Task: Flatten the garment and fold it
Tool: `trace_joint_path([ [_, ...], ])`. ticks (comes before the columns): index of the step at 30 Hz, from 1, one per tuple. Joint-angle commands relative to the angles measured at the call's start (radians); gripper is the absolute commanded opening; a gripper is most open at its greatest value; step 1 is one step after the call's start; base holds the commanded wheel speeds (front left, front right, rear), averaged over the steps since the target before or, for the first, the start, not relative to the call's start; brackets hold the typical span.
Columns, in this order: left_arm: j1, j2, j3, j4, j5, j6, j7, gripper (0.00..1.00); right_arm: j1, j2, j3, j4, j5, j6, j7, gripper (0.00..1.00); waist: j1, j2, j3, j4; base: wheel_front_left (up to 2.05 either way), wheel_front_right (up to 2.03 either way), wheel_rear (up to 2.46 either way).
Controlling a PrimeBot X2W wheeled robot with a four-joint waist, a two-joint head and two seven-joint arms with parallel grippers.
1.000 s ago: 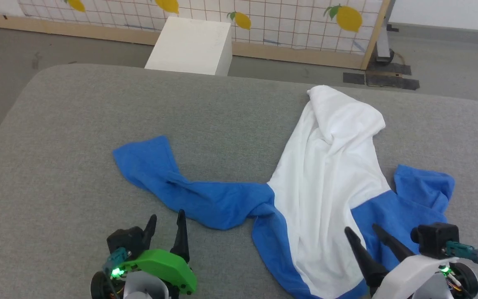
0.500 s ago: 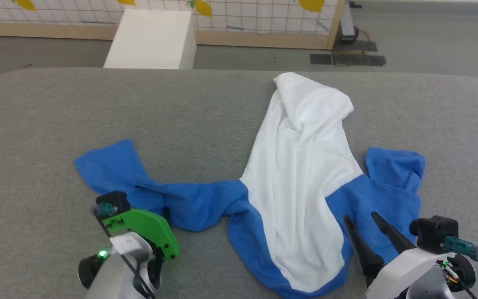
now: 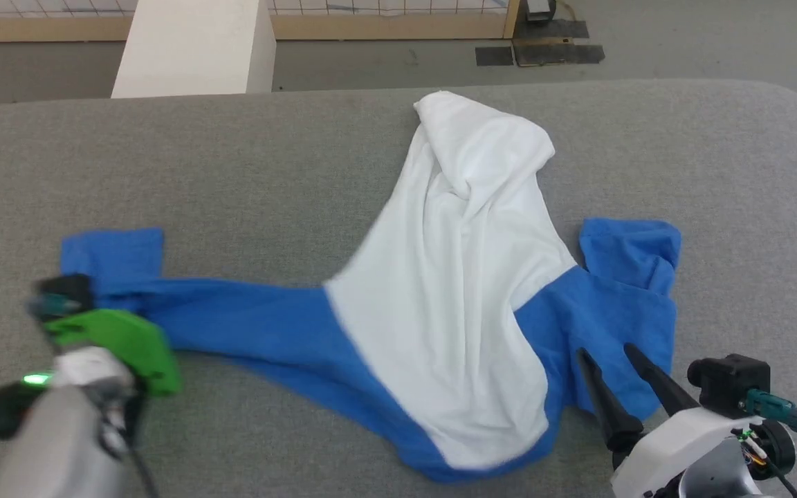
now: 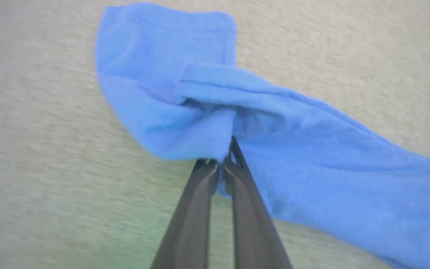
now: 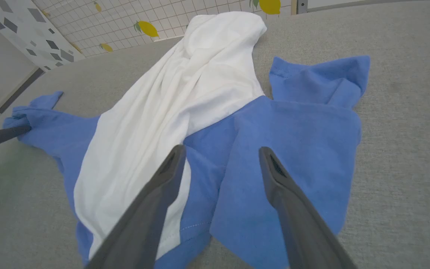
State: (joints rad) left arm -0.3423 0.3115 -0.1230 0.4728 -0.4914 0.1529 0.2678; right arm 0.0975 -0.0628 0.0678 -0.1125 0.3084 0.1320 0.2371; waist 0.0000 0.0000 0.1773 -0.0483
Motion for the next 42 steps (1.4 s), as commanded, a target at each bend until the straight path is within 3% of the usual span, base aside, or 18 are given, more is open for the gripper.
trace_joint_path([
  [1, -0.017, 0.053, 0.024, -0.012, 0.018, 0.013, -0.011, 0.00, -0.021, 0.004, -0.002, 0.001, -0.006, -0.001, -0.010, 1.00, 0.0000, 0.0000, 0.008, -0.005, 0.00, 0.00, 0.00],
  [7, -0.043, 0.205, 0.092, -0.042, 0.042, 0.036, -0.003, 0.00, -0.046, 0.005, -0.009, -0.001, -0.013, -0.001, -0.025, 1.00, 0.0000, 0.0000, 0.053, -0.009, 0.00, 0.00, 0.00],
  [13, -0.085, 0.238, 0.119, -0.017, 0.044, 0.052, -0.034, 0.00, -0.077, 0.005, -0.014, 0.000, -0.022, -0.001, -0.039, 1.00, 0.0000, 0.0000, 0.099, -0.003, 0.00, 0.00, 0.00],
  [15, -0.096, 0.217, 0.122, 0.000, 0.034, 0.056, -0.059, 0.84, -0.087, 0.006, -0.012, 0.003, -0.023, -0.001, -0.043, 1.00, 0.0000, 0.0000, 0.106, 0.000, 0.00, 0.00, 0.00],
  [16, -0.098, 0.204, 0.120, 0.010, 0.031, 0.056, -0.074, 1.00, -0.091, 0.006, -0.012, 0.005, -0.024, -0.001, -0.045, 1.00, 0.0000, 0.0000, 0.108, 0.003, 0.00, 0.00, 0.00],
  [22, -0.072, 0.124, 0.111, 0.040, 0.012, 0.052, -0.175, 1.00, -0.096, 0.008, -0.019, 0.017, -0.027, -0.001, -0.059, 1.00, 0.0000, 0.0000, 0.080, 0.031, 0.00, 0.00, 0.00],
  [29, 0.033, -0.020, 0.123, -0.030, -0.062, 0.046, -0.281, 1.00, -0.071, 0.010, -0.026, 0.026, -0.022, -0.001, -0.065, 1.00, 0.0000, 0.0000, 0.018, 0.069, 0.00, 0.00, 0.00],
  [34, 0.113, -0.096, 0.089, -0.092, -0.084, 0.059, -0.258, 1.00, -0.056, 0.011, -0.019, 0.032, -0.013, -0.001, -0.064, 1.00, 0.0000, 0.0000, -0.020, 0.070, 0.00, 0.00, 0.00],
  [42, 0.190, -0.131, 0.052, -0.142, -0.116, 0.090, -0.125, 1.00, -0.025, 0.012, -0.018, 0.038, 0.002, -0.001, -0.061, 1.00, 0.0000, 0.0000, -0.055, 0.025, 0.00, 0.00, 0.00],
])
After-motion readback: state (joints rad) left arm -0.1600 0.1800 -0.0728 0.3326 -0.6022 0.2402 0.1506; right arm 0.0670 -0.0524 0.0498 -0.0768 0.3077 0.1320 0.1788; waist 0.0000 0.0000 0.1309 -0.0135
